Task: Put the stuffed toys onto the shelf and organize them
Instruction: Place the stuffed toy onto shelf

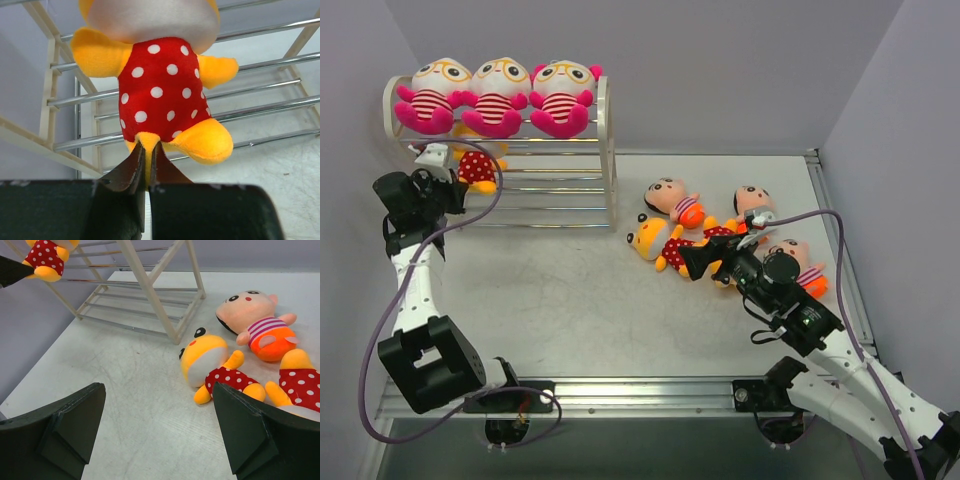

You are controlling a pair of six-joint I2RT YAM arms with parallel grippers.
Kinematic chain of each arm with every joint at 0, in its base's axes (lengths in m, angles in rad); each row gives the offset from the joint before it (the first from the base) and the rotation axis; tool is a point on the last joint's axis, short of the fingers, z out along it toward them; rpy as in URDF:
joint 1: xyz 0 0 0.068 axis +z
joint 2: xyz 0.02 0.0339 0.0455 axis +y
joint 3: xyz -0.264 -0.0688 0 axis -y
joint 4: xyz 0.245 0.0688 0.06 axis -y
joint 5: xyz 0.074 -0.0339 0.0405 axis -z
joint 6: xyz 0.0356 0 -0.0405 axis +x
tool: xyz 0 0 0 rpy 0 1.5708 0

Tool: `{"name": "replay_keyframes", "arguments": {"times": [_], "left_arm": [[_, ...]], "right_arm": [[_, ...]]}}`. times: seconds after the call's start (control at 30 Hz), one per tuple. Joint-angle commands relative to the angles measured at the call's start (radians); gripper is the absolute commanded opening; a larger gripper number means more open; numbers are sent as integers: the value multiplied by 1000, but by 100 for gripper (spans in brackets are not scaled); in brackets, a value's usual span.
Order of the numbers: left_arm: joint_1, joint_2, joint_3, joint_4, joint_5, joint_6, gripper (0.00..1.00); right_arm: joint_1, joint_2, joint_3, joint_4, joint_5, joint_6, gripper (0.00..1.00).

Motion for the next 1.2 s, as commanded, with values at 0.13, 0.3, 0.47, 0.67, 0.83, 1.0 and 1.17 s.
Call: {"name": "replay_keyframes", "arguments": {"times": [0.13,0.3,0.47,0.67,0.83,1.0,1.17], "left_arm": [[37,52,52,94,51,59,2],[38,58,44,119,35,71,2],[50,68,50,146,37,59,2],[70,107,97,143,60,56,3],[72,138,134,136,71,53,3],[83,163,153,128,74,56,4],[84,192,154,127,71,62,9]], "right_arm": [[-2,-2,-2,37,0,-19,91],[-3,14,-7,45,-1,-19,91],[-5,25,-2,40,-1,-22,91],[-5,35,1,32,11,-27,91],[-5,48,1,37,10,-29,91],[-5,51,1,37,10,-29,91],[-5,61,-1,42,7,-29,91]]}}
